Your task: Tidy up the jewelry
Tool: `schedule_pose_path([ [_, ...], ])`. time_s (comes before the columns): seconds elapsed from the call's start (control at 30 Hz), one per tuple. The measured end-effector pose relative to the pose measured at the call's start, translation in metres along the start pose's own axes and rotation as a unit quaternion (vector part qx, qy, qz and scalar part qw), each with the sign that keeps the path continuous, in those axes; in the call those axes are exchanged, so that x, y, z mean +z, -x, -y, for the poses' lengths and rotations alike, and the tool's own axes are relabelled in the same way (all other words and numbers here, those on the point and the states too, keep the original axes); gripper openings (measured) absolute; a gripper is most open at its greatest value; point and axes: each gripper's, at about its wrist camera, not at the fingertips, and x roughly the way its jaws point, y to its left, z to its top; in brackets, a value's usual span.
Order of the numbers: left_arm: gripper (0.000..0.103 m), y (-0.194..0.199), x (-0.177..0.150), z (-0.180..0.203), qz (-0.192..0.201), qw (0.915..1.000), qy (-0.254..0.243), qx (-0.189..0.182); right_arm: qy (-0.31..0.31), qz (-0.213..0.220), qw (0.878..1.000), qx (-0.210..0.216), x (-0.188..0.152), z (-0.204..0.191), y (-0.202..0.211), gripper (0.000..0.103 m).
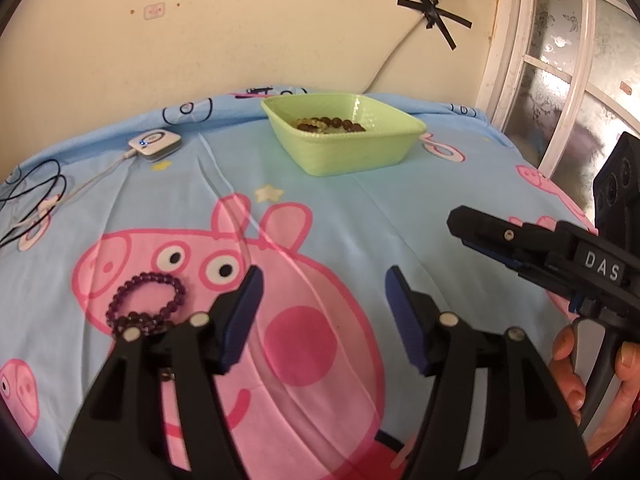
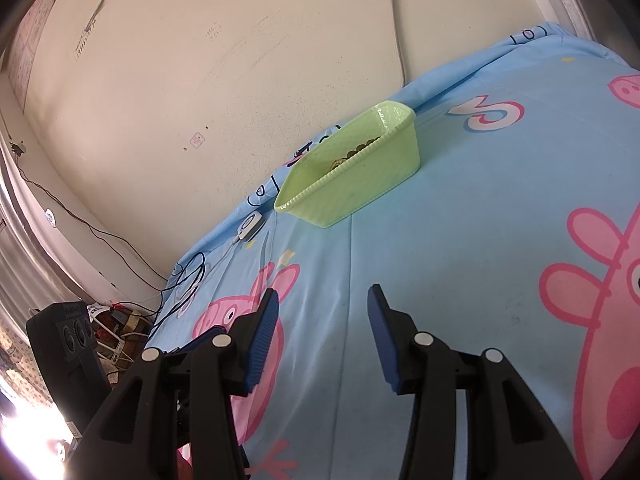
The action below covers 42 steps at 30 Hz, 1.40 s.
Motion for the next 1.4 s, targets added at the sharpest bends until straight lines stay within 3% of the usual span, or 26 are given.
schedule_pose_path([
  [1.4,0.061,-0.0009,-0.0015,0.0037,-0.002,1.0000,-0.003,-0.001,-0.003,-0.001,1.000,0.003,0.0020,-0.0011,-0.0010,0.024],
])
